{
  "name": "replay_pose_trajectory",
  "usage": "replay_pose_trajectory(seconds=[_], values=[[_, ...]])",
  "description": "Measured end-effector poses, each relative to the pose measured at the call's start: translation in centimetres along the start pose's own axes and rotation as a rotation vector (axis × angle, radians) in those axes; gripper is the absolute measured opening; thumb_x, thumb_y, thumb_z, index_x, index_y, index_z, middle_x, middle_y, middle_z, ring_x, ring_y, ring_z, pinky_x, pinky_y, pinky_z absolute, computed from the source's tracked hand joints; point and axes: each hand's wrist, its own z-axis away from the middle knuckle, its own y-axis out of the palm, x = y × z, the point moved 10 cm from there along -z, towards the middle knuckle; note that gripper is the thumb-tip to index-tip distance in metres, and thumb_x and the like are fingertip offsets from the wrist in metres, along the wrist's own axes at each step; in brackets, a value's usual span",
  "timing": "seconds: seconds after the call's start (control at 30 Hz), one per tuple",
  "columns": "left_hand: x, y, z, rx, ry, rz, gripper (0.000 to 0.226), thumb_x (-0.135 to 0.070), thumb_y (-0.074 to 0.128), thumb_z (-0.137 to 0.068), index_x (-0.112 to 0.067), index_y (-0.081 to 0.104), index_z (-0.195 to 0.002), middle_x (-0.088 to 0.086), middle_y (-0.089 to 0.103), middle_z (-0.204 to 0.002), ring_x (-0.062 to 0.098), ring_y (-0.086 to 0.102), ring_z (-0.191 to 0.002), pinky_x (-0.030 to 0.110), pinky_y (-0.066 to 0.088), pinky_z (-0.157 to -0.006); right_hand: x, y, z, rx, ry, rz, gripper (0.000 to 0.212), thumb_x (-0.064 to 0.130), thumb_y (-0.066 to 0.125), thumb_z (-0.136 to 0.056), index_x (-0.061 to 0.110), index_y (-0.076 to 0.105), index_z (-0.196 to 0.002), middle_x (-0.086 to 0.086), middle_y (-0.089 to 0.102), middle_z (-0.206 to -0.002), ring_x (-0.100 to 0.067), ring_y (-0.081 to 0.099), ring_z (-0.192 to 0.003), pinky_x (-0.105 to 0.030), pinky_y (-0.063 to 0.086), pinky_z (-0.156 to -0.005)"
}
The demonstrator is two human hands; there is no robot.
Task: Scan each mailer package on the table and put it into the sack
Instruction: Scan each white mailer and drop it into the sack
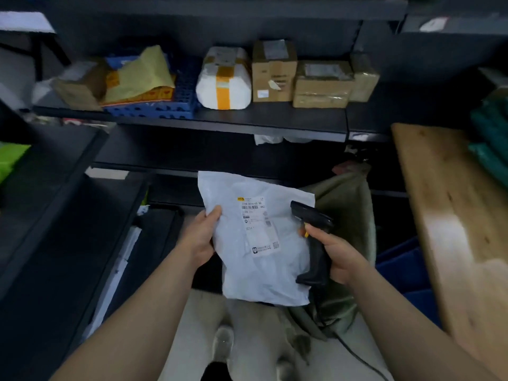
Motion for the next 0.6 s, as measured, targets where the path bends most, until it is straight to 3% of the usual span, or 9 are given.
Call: replay_pose_trajectory(seconds=[0.13,0.23,0.4,0.47,0.53,0.6], values=[[2.0,2.6,-5.7,0.119,-0.089,-0.238,0.027,-0.028,0.055,-0.097,-0.009,0.064,-0.115,0.006,0.072,-0.106,0.021,0.069,-0.096,0.035,0.054,-0.080,0.4,-2.2,-1.0,-0.223,-0.035,0.003,0.029,0.027,0.075,-0.083,0.006,0.072,-0.104,-0.012,0.075,-0.095,-0.029,0.069,-0.087,-0.040,0.057,-0.074],[4.1,4.2,-9.2,0.170,-0.124,-0.459,0.029,-0.031,0.055,-0.096,-0.011,0.062,-0.115,0.006,0.069,-0.109,0.022,0.066,-0.098,0.034,0.052,-0.086,0.4,-3.6,-1.8,-0.350,-0.059,0.011,0.025,0.024,0.074,-0.086,0.006,0.068,-0.102,-0.012,0.073,-0.092,-0.031,0.069,-0.084,-0.045,0.057,-0.077],[7.7,5.5,-14.7,0.197,-0.125,-0.761,0.028,-0.034,0.054,-0.096,-0.008,0.063,-0.102,0.008,0.065,-0.103,0.018,0.061,-0.083,0.026,0.047,-0.071,-0.6,-5.1,-5.5,-0.465,-0.051,0.049,0.016,0.021,0.071,-0.089,0.006,0.066,-0.094,-0.012,0.071,-0.086,-0.030,0.067,-0.075,-0.042,0.056,-0.067],[9.1,5.4,-16.8,0.201,-0.137,-0.874,0.037,-0.047,0.057,-0.089,-0.012,0.064,-0.100,0.009,0.065,-0.109,0.023,0.062,-0.095,0.033,0.051,-0.086,-1.3,-5.9,-7.8,-0.493,-0.040,0.069,0.018,0.022,0.071,-0.089,0.006,0.066,-0.095,-0.012,0.070,-0.089,-0.028,0.066,-0.074,-0.037,0.053,-0.063],[10.9,5.0,-19.0,0.202,-0.172,-0.966,0.062,-0.065,0.057,-0.072,-0.015,0.065,-0.107,0.008,0.060,-0.122,0.029,0.057,-0.113,0.041,0.045,-0.101,-2.5,-6.7,-10.4,-0.509,-0.018,0.083,0.023,0.024,0.072,-0.088,0.005,0.066,-0.099,-0.012,0.070,-0.090,-0.029,0.066,-0.076,-0.036,0.054,-0.065],[13.0,4.6,-21.1,0.220,-0.211,-0.982,0.070,-0.067,0.059,-0.071,-0.014,0.063,-0.117,0.007,0.056,-0.126,0.028,0.053,-0.118,0.036,0.042,-0.100,-3.9,-7.6,-12.8,-0.518,-0.002,0.109,0.024,0.026,0.073,-0.087,0.006,0.066,-0.098,-0.010,0.070,-0.088,-0.028,0.066,-0.077,-0.036,0.054,-0.067]])
